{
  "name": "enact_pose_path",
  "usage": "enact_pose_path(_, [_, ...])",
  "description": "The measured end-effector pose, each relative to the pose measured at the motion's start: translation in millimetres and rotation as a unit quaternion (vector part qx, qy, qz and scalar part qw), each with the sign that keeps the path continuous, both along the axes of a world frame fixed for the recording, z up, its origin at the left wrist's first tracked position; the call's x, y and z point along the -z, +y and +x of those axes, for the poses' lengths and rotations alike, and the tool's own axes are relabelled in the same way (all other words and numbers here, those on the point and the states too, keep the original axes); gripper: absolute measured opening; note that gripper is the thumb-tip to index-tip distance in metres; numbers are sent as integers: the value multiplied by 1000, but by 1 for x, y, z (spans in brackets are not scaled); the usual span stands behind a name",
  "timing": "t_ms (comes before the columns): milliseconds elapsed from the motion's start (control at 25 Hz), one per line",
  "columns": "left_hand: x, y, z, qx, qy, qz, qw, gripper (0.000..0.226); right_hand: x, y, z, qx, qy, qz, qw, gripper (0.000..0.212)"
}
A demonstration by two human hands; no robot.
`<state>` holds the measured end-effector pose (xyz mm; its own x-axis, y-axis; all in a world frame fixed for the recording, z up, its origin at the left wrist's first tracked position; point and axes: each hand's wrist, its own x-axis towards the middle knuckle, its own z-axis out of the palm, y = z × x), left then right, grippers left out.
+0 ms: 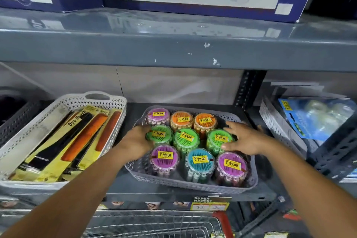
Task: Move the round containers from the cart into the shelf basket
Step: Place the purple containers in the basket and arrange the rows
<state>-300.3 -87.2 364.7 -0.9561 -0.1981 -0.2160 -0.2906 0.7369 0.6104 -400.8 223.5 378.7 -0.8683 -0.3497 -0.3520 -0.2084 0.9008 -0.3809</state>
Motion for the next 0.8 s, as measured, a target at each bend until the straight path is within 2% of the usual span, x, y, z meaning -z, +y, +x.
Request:
enact_pose_path(80, [0, 0, 0, 3, 5, 14, 1000, 45, -8, 0, 3, -12, 9, 24, 1000, 96])
enact_pose_path(120, [1, -1, 0, 1, 7, 21, 1000, 45, -13, -4, 8, 4, 48, -6, 999, 92])
enact_pose_path(200, [3, -4, 1, -6, 8, 30, 999, 45, -18, -32, 25, 39, 176, -126, 976, 71])
enact_pose_path(240, [2, -4, 1, -9, 9, 31, 999, 45, -15, -50, 32, 27, 223, -134, 965, 60])
enact_pose_path(280, [1, -2, 1, -10, 9, 29, 999, 45, -11, -68, 37, 7, 231, -102, 968, 58])
enact_pose_path(400, [2, 0, 1, -18, 9, 30, 999, 47, 3, -107, 43, -7, 173, 33, 984, 77])
enact_pose_path(480, [2, 0, 3, -22, 14, 34, 999, 46, 1, -114, 40, -2, 204, 84, 975, 79])
enact_pose_path(600, [2, 2, 4, -19, 25, 26, 999, 39, 2, -111, 34, -6, 219, 95, 971, 86])
enact_pose_path(800, [5, 3, 2, -18, 36, -2, 999, 32, 8, -108, 22, -21, 168, 56, 984, 107])
